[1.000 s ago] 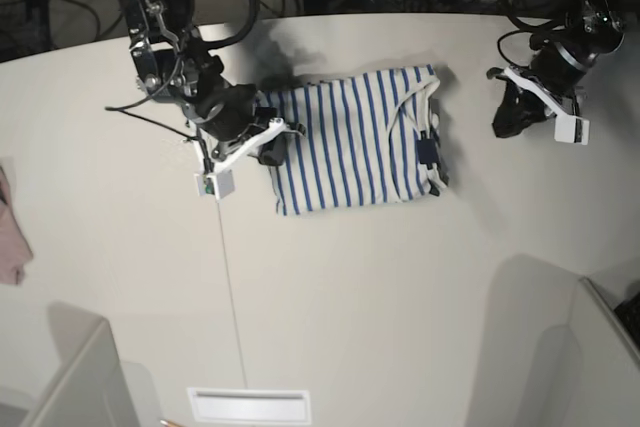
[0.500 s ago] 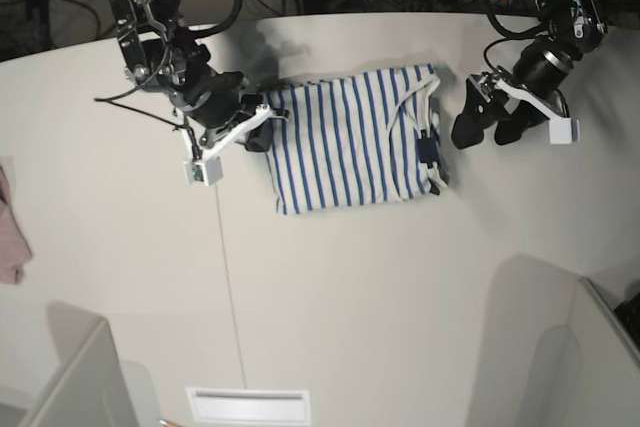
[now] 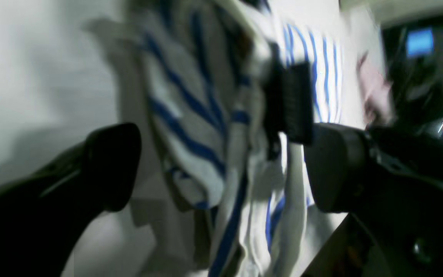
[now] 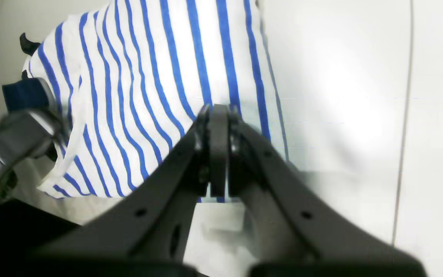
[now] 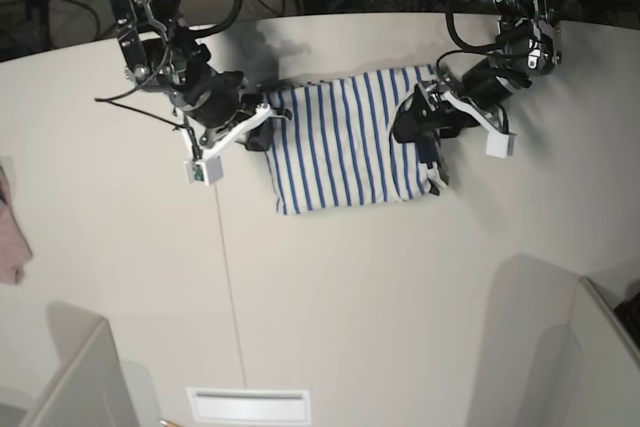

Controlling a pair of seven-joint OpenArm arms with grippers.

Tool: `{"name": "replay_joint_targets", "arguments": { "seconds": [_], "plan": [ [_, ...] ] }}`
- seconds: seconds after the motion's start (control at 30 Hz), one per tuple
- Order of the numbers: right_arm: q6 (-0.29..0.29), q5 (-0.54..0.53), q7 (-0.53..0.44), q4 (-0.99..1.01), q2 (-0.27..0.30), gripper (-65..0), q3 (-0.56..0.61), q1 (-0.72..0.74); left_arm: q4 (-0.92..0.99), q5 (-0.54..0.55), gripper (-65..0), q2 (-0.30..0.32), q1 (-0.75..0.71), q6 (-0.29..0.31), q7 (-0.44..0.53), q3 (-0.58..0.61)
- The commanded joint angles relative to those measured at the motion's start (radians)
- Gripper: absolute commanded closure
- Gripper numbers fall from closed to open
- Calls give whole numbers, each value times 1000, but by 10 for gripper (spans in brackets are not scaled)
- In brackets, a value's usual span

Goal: Fold the T-shirt properly
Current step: 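Grasp the folded bundle's edge with the left gripper and drag it, then pull the folded bundle toward the table center with the left gripper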

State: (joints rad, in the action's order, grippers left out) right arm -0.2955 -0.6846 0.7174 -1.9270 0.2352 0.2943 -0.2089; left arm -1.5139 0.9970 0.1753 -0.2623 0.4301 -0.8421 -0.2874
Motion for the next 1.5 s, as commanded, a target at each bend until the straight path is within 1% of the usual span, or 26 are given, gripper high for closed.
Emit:
{"name": "replay_joint_targets", "arguments": {
  "seconds": [0.0, 0.07, 0.13, 0.2, 0.23, 0.33, 0.4, 0.47, 0.5, 0.53, 0.6, 0.63, 0.7, 0.77, 0.83, 0.93, 1.0, 1.13, 1.23, 1.27, 1.3, 1.33, 1.4, 1.47],
  "plan": [
    [8, -5, -25, -21, 17, 0, -5, 7, -4, -73, -650, 13, -1, -17, -15, 7],
    [8, -5, -26, -21, 23, 0, -7, 4, -4, -125, -650, 11, -2, -17, -15, 10],
    [8, -5, -26, -21, 23, 0, -23, -2, -3, -142, -648, 11, -4, -17, -15, 12],
    [8, -7, -26, -21, 19, 0, -57, -16, 14, -142, -536, 13, -4, -17, -15, 12],
    [8, -7, -26, -21, 19, 0, -80, -25, 28, -142, -464, 16, -2, -17, -15, 12],
    [8, -7, -26, -27, 16, 0, -151, -51, 55, -143, -286, 20, -1, -17, -16, 26],
    [8, -34, -28, -27, 16, 0, -200, -70, 60, -143, -181, 65, 5, -17, -16, 80],
    [11, -99, -28, -24, 16, 0, -266, -83, 59, -143, -72, 106, 30, -17, -16, 167],
    [25, -136, -28, -24, 16, 0, -301, -96, 59, -143, -12, 129, 39, -17, -16, 199],
    [48, -166, -28, -24, 16, 0, -335, -106, 59, -143, 0, 143, 41, -17, -16, 221],
    [109, -225, -28, -21, 16, 0, -401, -129, 57, -143, 0, 171, 67, -17, -16, 251],
    [131, -243, -28, -19, 16, 0, -427, -140, 59, -143, 0, 186, 82, -17, -29, 262],
    [132, -254, -26, -19, 16, 0, -462, -162, 65, -148, 0, 218, 119, -17, -79, 296],
    [132, -254, -26, -18, 14, 0, -482, -177, 59, -181, 0, 249, 174, -17, -141, 348],
    [132, -254, -26, -18, 14, 0, -485, -194, 59, -247, 0, 277, 242, -15, -181, 440],
    [132, -254, -26, -18, 6, 0, -485, -212, 59, -370, 0, 298, 331, -12, -193, 594],
    [132, -252, -26, -18, -17, 0, -495, -222, 62, -450, 0, 307, 384, -12, -188, 698],
    [132, -252, -20, 16, -70, 0, -567, -232, 59, -637, 0, 307, 515, -9, -187, 933],
    [132, -252, -23, 39, -92, 0, -594, -246, 59, -719, 0, 307, 593, -7, -176, 1062],
    [132, -252, -25, 45, -96, 0, -596, -252, 59, -731, 0, 307, 617, 5, -158, 1101],
    [132, -252, -26, 47, -101, 0, -596, -258, 57, -748, 0, 307, 642, 37, -130, 1147],
    [132, -252, -26, 47, -106, 0, -596, -266, 59, -768, 0, 307, 671, 85, -96, 1192],
    [132, -252, -26, 47, -107, 0, -596, -283, 66, -827, 0, 307, 702, 157, -39, 1250],
    [132, -252, -28, 47, -129, 0, -594, -295, 66, -900, 0, 306, 716, 198, 4, 1282]
  ]
}}
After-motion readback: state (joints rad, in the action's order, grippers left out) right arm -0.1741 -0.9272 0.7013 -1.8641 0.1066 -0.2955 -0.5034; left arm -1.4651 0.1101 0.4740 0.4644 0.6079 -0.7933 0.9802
